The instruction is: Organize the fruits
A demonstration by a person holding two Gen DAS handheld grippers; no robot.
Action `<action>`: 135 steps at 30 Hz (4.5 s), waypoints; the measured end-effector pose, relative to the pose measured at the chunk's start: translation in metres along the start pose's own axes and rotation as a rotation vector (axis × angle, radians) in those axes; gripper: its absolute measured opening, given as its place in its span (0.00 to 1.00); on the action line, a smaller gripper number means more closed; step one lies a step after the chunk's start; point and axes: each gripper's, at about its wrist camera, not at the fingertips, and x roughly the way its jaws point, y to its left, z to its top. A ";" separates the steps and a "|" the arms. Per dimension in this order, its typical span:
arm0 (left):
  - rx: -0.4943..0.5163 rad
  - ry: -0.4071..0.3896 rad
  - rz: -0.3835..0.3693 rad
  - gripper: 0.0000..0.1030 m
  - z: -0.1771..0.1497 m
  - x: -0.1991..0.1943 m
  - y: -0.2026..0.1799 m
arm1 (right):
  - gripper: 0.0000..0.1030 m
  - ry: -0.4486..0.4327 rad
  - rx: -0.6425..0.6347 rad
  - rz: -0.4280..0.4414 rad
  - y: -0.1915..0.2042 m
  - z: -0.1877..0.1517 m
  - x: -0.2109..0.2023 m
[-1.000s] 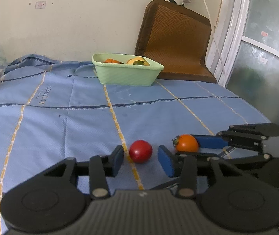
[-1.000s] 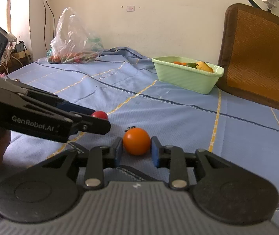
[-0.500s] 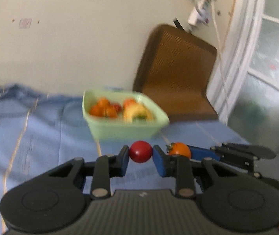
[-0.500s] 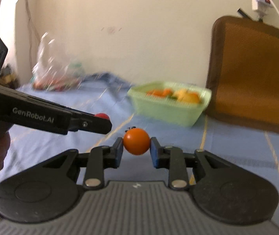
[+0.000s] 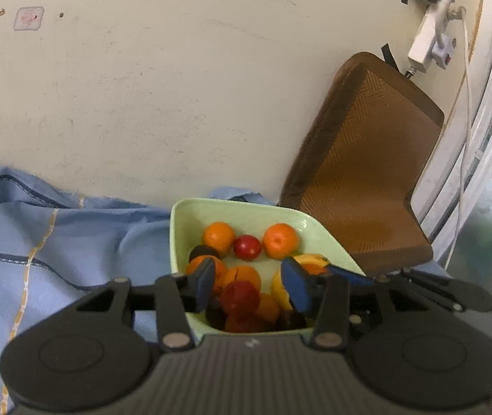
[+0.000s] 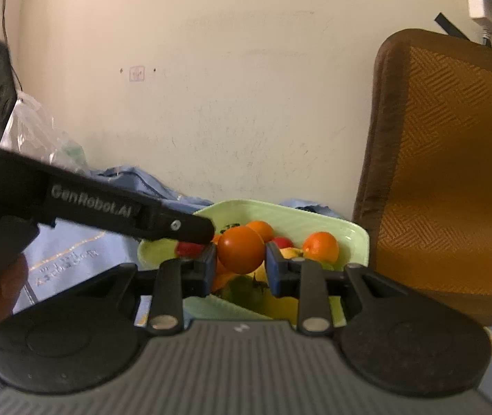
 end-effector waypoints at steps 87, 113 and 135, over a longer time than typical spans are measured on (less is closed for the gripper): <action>0.210 -0.021 0.581 1.00 -0.181 -0.187 -0.103 | 0.68 0.087 0.511 -0.035 0.053 -0.114 -0.220; 0.201 -0.050 0.590 1.00 -0.178 -0.184 -0.099 | 0.68 0.046 0.484 -0.073 0.054 -0.112 -0.217; 0.164 0.033 0.612 1.00 -0.180 -0.179 -0.094 | 0.69 0.042 0.477 -0.074 0.053 -0.111 -0.217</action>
